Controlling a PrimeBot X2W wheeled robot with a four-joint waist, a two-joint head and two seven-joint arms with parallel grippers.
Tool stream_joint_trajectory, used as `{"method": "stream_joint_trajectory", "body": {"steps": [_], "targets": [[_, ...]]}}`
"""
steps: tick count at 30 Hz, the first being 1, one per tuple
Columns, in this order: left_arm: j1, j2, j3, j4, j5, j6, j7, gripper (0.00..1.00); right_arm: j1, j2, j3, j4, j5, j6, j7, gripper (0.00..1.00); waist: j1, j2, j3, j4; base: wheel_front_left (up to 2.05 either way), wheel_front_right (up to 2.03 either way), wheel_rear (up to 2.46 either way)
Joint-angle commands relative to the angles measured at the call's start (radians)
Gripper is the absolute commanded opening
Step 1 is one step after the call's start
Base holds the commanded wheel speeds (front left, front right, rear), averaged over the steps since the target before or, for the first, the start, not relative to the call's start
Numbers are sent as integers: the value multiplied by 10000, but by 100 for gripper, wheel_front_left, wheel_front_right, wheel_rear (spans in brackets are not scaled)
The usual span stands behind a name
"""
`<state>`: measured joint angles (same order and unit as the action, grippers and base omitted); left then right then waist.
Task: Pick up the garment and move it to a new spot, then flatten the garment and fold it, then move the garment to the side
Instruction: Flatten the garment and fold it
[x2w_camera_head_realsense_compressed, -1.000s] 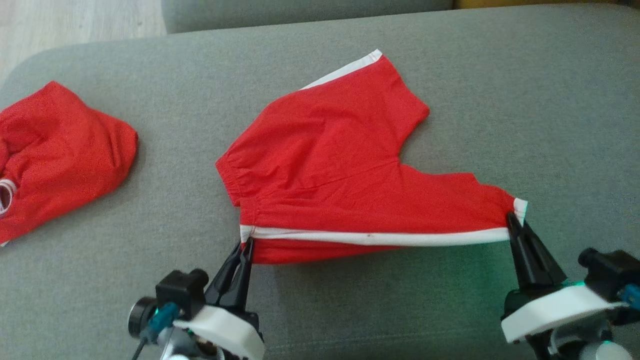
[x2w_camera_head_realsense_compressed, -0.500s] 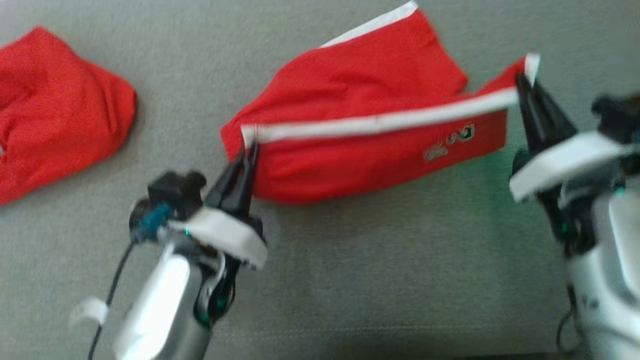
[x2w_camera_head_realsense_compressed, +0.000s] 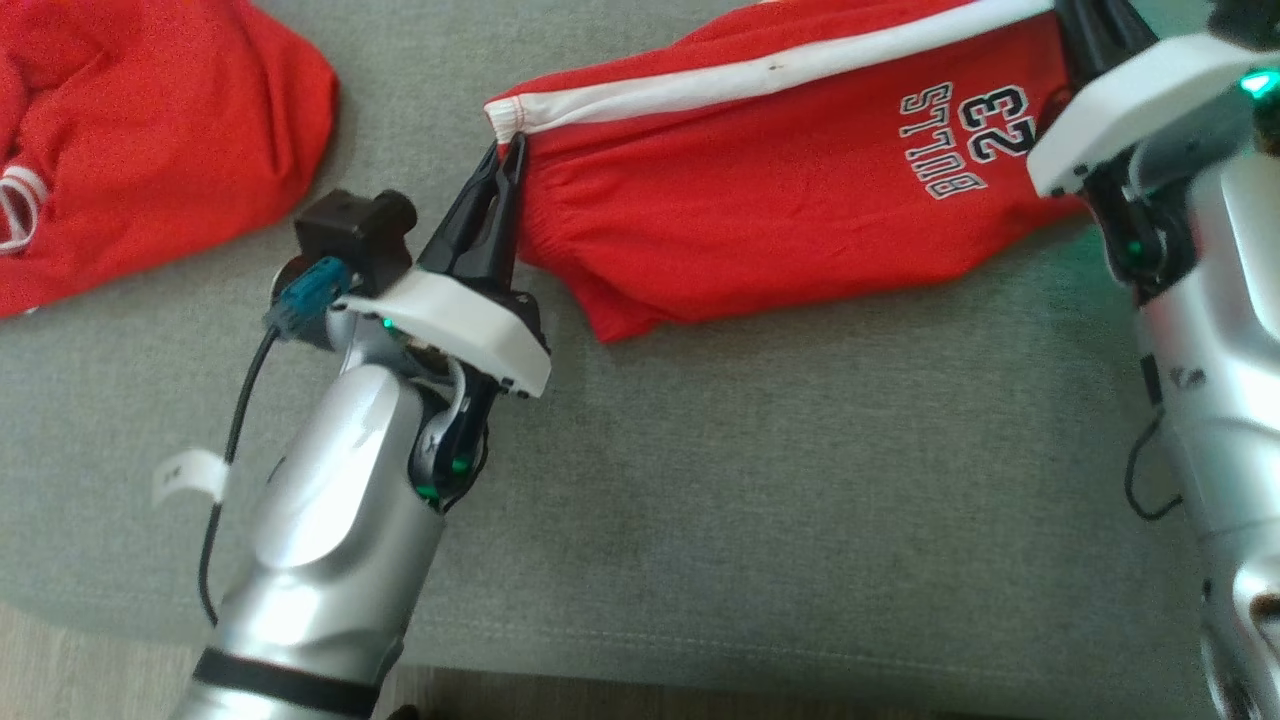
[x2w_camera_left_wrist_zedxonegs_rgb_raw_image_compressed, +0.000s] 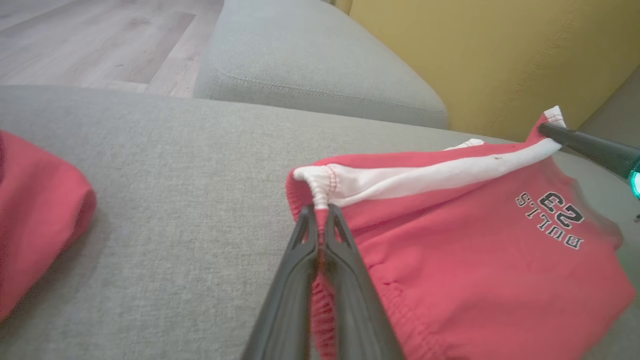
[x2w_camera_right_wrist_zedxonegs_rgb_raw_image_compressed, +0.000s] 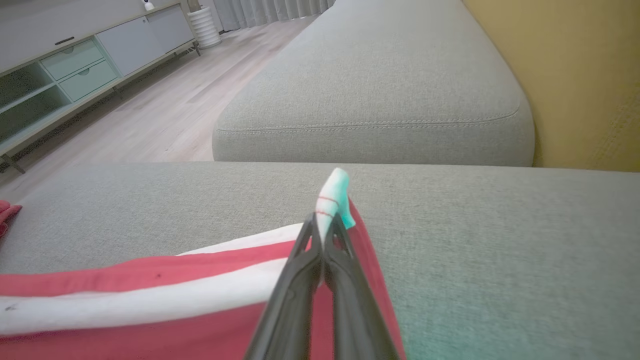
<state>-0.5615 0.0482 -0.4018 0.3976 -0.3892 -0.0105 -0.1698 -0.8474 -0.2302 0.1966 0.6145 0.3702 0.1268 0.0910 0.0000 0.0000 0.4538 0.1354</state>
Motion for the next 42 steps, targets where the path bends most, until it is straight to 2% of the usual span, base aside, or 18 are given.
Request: {"method": "stream_joint_trajectory", "body": {"steps": [1, 8, 9, 10, 11, 12, 13, 18, 23, 26, 30, 42], "targets": [[-435, 102, 250, 89, -131, -77, -143, 0, -476, 115, 293, 189, 137, 39, -320, 0, 0, 0, 121, 141, 0, 0, 0], [-1012, 33, 90, 1195, -850, -163, -538, 0, -1532, 309, 993, 1980, 580, 39, -1282, 0, 0, 0, 252, 194, 0, 0, 0], [-1055, 29, 29, 1311, -974, -189, -575, 29, -1633, 319, 1076, 2204, 645, 39, -1402, 0, 0, 0, 269, 209, 0, 0, 0], [-1093, 27, -61, 1405, -1130, -212, -608, 68, -1729, 334, 1152, 2404, 713, 39, -1531, 10, 0, 0, 282, 220, 0, 0, 0], [-1138, 26, -166, 1488, -1220, -189, -646, 100, -1804, 344, 1244, 2588, 766, 39, -1661, 73, 0, 0, 292, 232, 0, 0, 0], [-1138, 26, -166, 1488, -1220, -189, -646, 100, -1804, 344, 1244, 2588, 766, 39, -1661, 73, 0, 0, 292, 232, 0, 0, 0], [-1160, 25, -269, 1550, -1353, -185, -680, 100, -1865, 364, 1343, 2735, 827, 39, -1803, 100, 0, 0, 299, 237, 0, 0, 0], [-1052, 23, -547, 1709, -1440, 142, -847, 100, -1840, 297, 1970, 2946, 863, 39, -2957, 100, 0, 0, 150, 145, 0, 0, 0], [-535, 245, -426, 1160, -490, 903, -912, 100, -1178, 50, 2244, 2399, 456, 39, -3482, 100, 0, 0, -233, -135, 0, 0, 0], [14, 494, -143, 308, 185, 1406, -915, 100, -542, -103, 1933, 1448, 64, 39, -3519, 100, 0, 0, -476, -363, 0, 0, 0], [737, 767, 302, -851, 822, 1821, -917, 100, 829, -73, 1209, -169, -497, 39, -3524, 100, 0, 0, -822, -668, 0, 0, 0], [2462, 1480, 940, -2568, 1532, 2119, -919, 100, 4887, 509, -284, -3721, -1598, 39, -3185, 100, 0, 0, -1780, -1384, 0, 0, 0]]}}
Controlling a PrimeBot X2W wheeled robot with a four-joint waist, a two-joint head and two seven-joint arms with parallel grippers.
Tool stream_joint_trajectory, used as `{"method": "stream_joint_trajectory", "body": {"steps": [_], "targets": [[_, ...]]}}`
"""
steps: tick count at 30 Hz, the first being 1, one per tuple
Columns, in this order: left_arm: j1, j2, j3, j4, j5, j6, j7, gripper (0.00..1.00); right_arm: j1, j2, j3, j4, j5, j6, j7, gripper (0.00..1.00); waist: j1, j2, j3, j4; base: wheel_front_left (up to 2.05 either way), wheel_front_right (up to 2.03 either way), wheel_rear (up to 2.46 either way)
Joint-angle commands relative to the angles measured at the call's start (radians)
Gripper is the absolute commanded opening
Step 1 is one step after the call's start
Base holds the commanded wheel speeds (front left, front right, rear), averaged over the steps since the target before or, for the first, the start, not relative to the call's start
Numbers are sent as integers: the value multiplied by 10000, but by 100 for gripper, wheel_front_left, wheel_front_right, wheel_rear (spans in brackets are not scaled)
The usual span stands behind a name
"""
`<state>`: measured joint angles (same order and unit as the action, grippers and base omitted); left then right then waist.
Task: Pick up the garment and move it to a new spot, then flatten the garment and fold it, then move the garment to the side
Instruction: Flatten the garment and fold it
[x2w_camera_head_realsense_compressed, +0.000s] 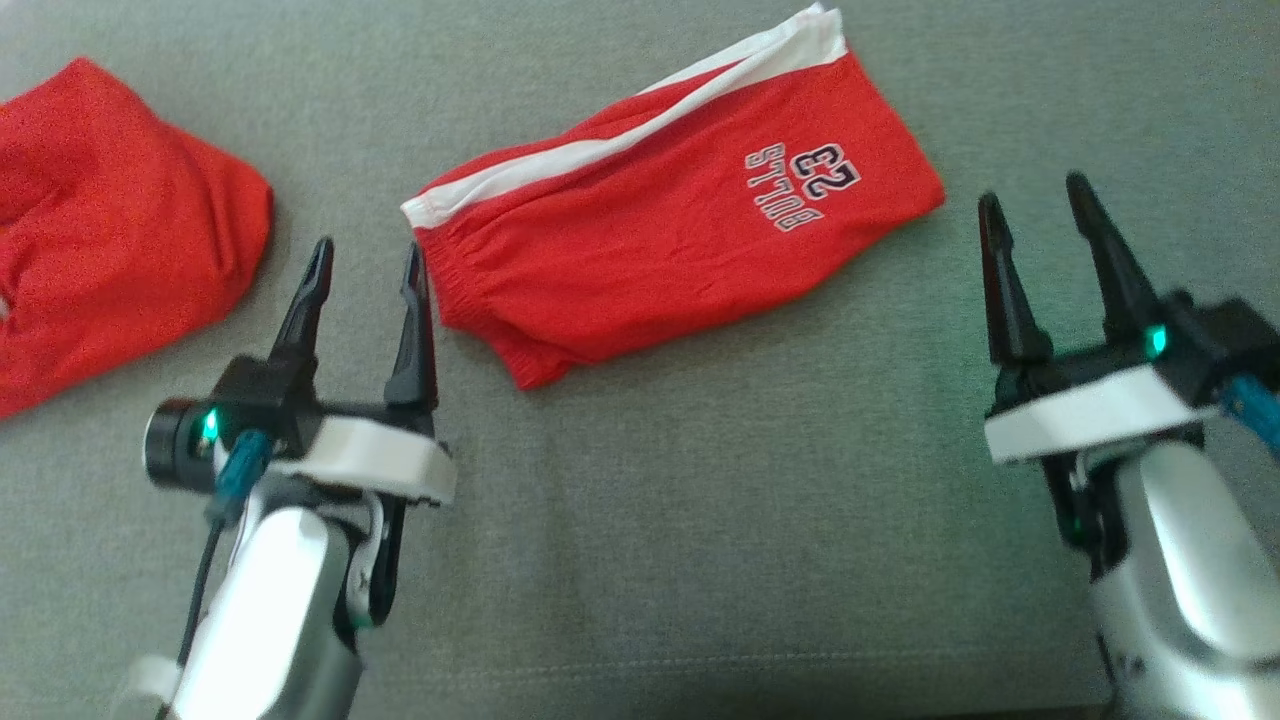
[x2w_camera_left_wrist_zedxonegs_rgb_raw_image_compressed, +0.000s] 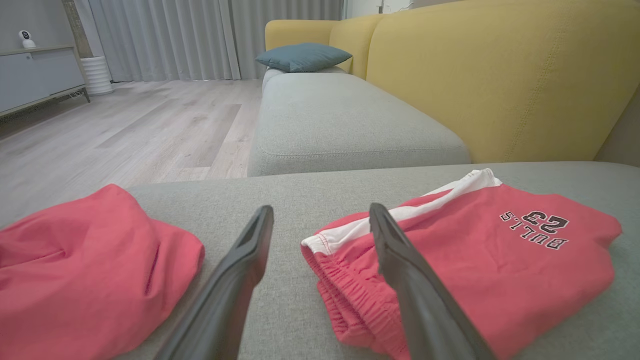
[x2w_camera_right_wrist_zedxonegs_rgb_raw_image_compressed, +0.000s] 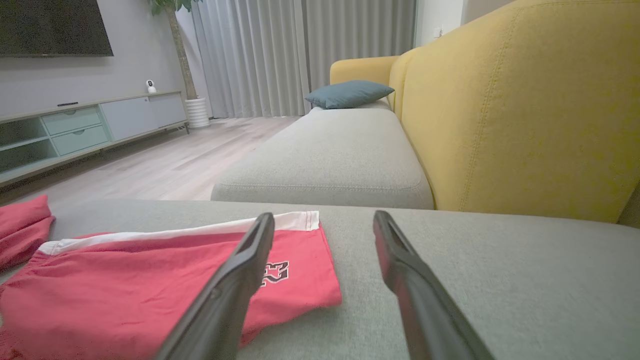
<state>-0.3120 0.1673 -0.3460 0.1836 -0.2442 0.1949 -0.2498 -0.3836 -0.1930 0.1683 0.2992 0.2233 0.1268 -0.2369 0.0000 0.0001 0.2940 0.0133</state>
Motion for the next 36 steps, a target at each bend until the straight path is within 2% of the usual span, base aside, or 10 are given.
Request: {"method": "stream_joint_trajectory", "body": {"steps": [1, 8, 12, 28, 36], "targets": [[114, 321, 410, -525, 94, 94, -119, 100, 535, 230, -126, -849, -202, 39, 196, 100, 0, -1, -232, -207, 0, 0, 0], [951, 446, 581, -941, 80, 329, -119, 100, 2051, 746, -623, -2498, -511, 39, 979, 100, 0, -1, -463, -418, 0, 0, 0], [1000, 455, 603, -969, 70, 357, -120, 100, 2284, 865, -688, -2870, -546, 39, 1213, 100, 0, -1, -484, -465, 0, 0, 0], [641, 468, 580, -1083, 186, 338, -120, 100, 2220, 874, -806, -3147, -345, 39, 1444, 100, 0, -1, -161, -417, 0, 0, 0], [-31, 378, 486, -1339, 354, 250, -120, 100, 740, 251, -473, -2657, 137, 39, 1799, 100, 0, -1, 764, -133, 0, 0, 0]]}}
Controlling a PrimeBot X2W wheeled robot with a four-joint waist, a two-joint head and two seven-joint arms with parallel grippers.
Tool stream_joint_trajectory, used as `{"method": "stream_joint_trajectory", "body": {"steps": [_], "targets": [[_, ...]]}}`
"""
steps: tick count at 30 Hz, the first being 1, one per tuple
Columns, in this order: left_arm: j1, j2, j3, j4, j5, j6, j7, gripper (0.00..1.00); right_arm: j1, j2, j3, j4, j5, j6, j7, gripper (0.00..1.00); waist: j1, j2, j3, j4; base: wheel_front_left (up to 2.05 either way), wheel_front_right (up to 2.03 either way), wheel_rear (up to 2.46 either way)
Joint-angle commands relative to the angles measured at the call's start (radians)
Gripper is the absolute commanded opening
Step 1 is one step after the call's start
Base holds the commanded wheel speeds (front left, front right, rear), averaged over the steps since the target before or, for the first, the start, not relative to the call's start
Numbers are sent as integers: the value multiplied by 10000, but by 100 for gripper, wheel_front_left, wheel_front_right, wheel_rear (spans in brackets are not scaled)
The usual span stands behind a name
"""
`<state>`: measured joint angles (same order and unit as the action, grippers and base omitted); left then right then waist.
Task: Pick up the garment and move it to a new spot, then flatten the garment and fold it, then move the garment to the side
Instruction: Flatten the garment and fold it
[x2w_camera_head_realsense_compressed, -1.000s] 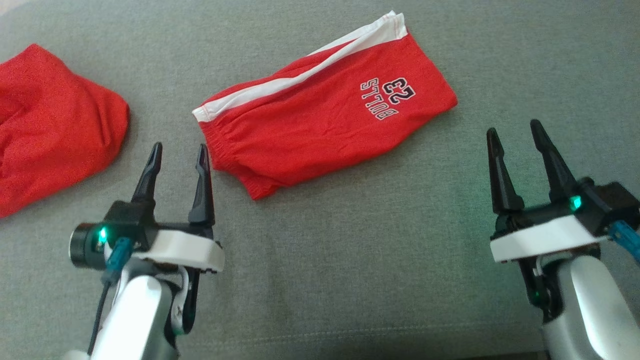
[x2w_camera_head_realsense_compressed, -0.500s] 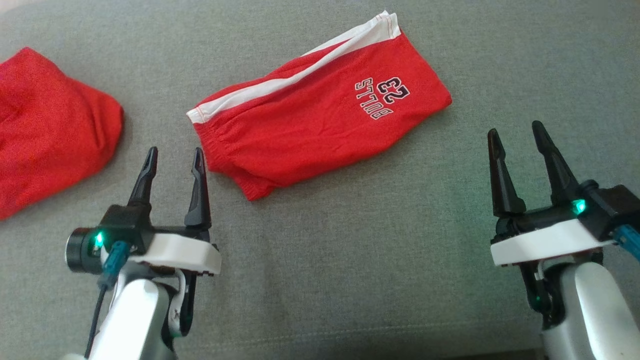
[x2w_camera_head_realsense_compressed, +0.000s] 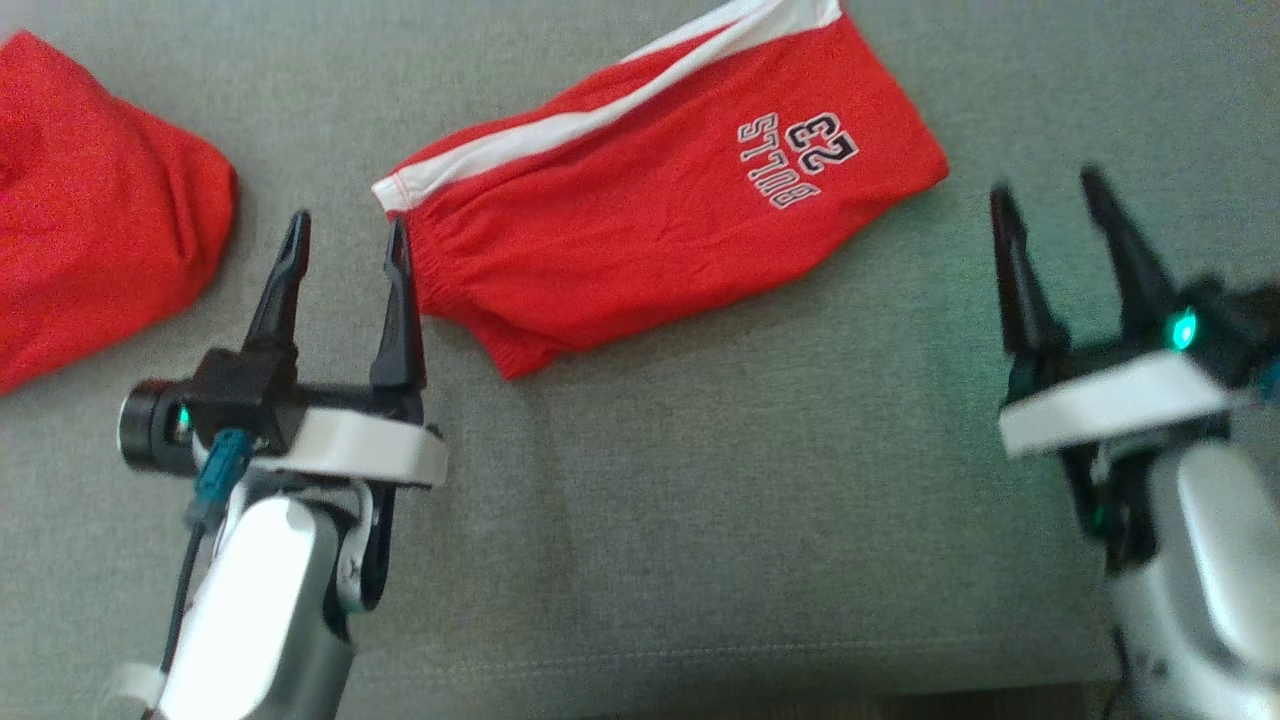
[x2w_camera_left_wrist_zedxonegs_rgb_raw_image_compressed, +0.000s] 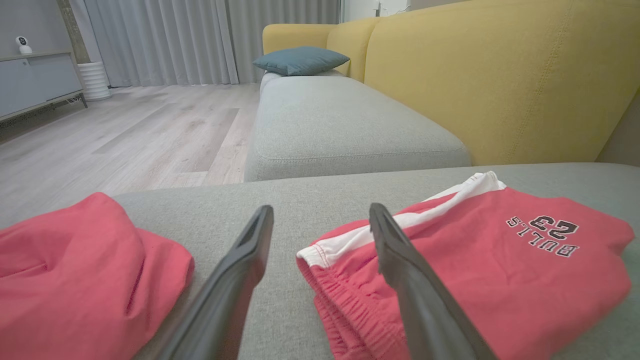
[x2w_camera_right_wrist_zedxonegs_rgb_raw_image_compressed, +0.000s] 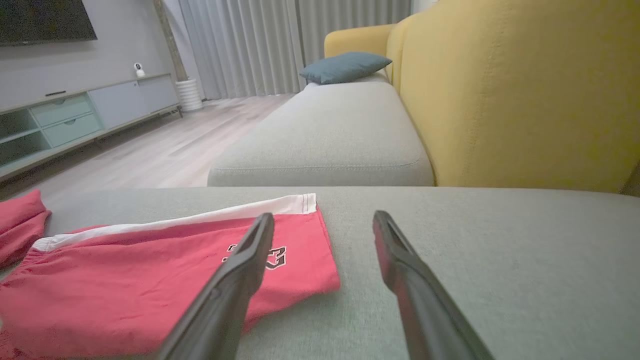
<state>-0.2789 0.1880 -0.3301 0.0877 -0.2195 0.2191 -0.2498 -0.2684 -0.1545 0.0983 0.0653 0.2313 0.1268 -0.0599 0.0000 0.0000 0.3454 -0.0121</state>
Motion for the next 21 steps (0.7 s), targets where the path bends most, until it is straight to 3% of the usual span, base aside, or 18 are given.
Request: {"method": "stream_joint_trajectory", "body": {"steps": [1, 11, 17, 18, 20, 21], "targets": [[-464, 153, 314, -404, 135, -4, -120, 100, -745, -246, 338, -157, 169, 39, 120, 100, 0, 0, 373, 164, 0, 0, 0], [-1126, -161, 168, -362, 344, -223, -120, 100, -3559, -1057, 1405, 2670, 1107, 39, 2775, 100, 0, 0, 1073, 681, 0, 0, 0], [-1163, -332, 220, -312, 439, -284, -120, 100, -4140, -1052, 1725, 3689, 1383, 39, 3918, 100, 0, 0, 1165, 817, 0, 0, 0], [-1152, -344, 241, -313, 456, -292, -120, 100, -4165, -1026, 1757, 3769, 1459, 39, 4019, 92, 0, 0, 1164, 815, 0, 0, 0], [-1133, -355, 299, -310, 477, -314, -120, 100, -4175, -960, 1808, 3847, 1679, 39, 4126, 1, 0, 0, 1156, 797, 0, 0, 0], [-1120, -362, 324, -305, 489, -325, -120, 100, -4151, -963, 1829, 3890, 1724, 39, 4165, 0, 0, 0, 1142, 784, 0, 0, 0]]}}
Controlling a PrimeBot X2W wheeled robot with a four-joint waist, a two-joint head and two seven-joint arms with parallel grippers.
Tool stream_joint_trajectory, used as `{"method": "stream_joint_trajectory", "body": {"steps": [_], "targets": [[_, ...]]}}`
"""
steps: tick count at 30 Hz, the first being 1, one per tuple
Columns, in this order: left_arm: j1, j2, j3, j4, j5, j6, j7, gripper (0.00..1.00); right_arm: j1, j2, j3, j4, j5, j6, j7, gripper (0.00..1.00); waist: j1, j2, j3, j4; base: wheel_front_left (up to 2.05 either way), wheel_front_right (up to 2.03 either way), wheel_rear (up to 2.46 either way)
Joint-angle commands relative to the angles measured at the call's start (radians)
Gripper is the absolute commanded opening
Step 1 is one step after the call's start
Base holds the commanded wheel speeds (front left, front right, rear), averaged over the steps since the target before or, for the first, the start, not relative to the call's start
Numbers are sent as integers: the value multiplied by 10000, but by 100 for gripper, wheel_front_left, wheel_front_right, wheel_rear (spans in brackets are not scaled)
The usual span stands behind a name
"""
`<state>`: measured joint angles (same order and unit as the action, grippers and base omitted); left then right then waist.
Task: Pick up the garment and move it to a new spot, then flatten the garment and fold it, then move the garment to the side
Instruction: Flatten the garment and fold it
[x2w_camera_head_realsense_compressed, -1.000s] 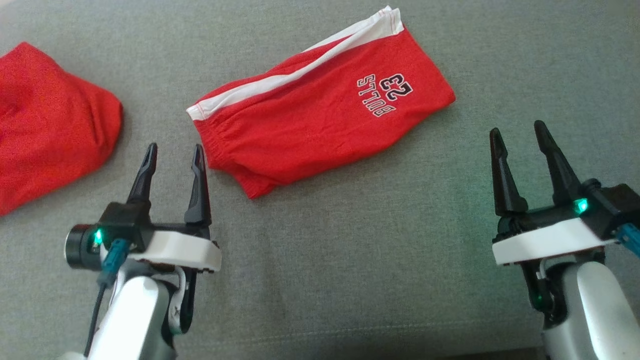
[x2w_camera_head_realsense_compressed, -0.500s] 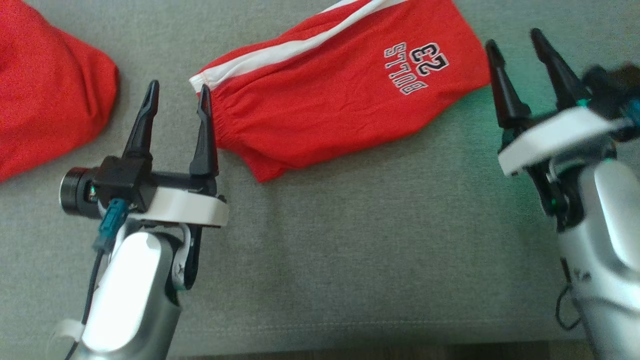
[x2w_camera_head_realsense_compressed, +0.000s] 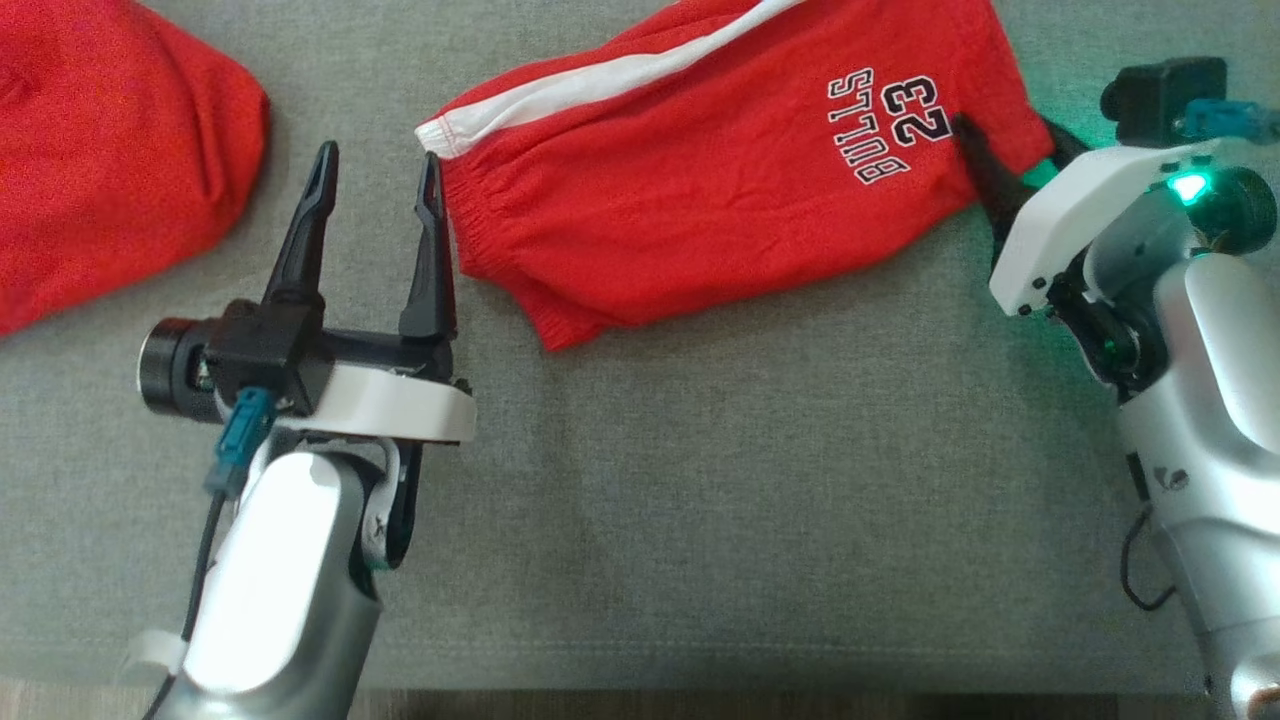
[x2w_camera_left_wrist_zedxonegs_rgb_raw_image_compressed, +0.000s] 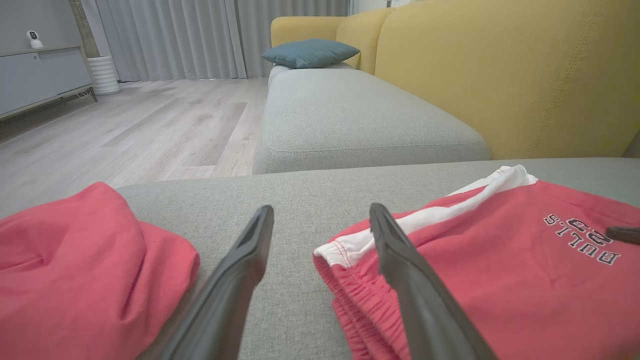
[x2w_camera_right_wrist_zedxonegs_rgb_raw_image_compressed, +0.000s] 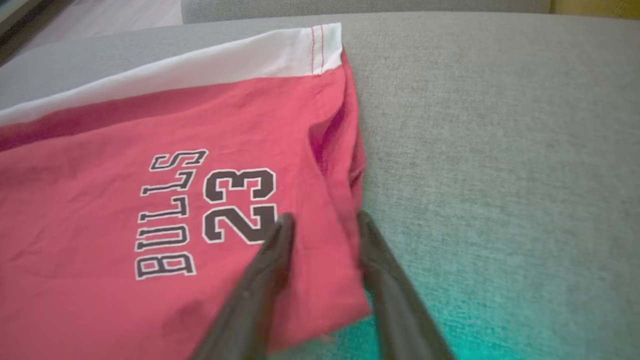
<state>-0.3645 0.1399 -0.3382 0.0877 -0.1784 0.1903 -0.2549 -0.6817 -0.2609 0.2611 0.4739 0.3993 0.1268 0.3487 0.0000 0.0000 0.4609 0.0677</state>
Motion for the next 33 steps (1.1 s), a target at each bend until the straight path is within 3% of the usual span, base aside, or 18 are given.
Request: {"method": "stream_joint_trajectory", "body": {"steps": [1, 7, 21, 33], "targets": [[-264, 119, 404, -305, 79, -37, -68, 100, -18, 101, 201, -196, 44, 39, 79, 0, 0, 0, -13, -14, 0, 0, 0], [-92, 72, 503, -199, 139, -99, -68, 100, 647, 276, -51, -442, 338, 39, -595, 0, 0, 0, -354, -171, 0, 0, 0], [945, 55, 685, 111, -11, -65, -68, 100, 4397, 1165, -1871, -2087, 295, 39, -1580, 0, 0, 0, -1590, -751, 0, 0, 0], [1246, 61, 496, 309, -57, -1, -3, 100, 4779, 1359, -2593, -2416, -287, 39, -1297, 0, 0, 0, -2051, -841, 0, 0, 0]]}}
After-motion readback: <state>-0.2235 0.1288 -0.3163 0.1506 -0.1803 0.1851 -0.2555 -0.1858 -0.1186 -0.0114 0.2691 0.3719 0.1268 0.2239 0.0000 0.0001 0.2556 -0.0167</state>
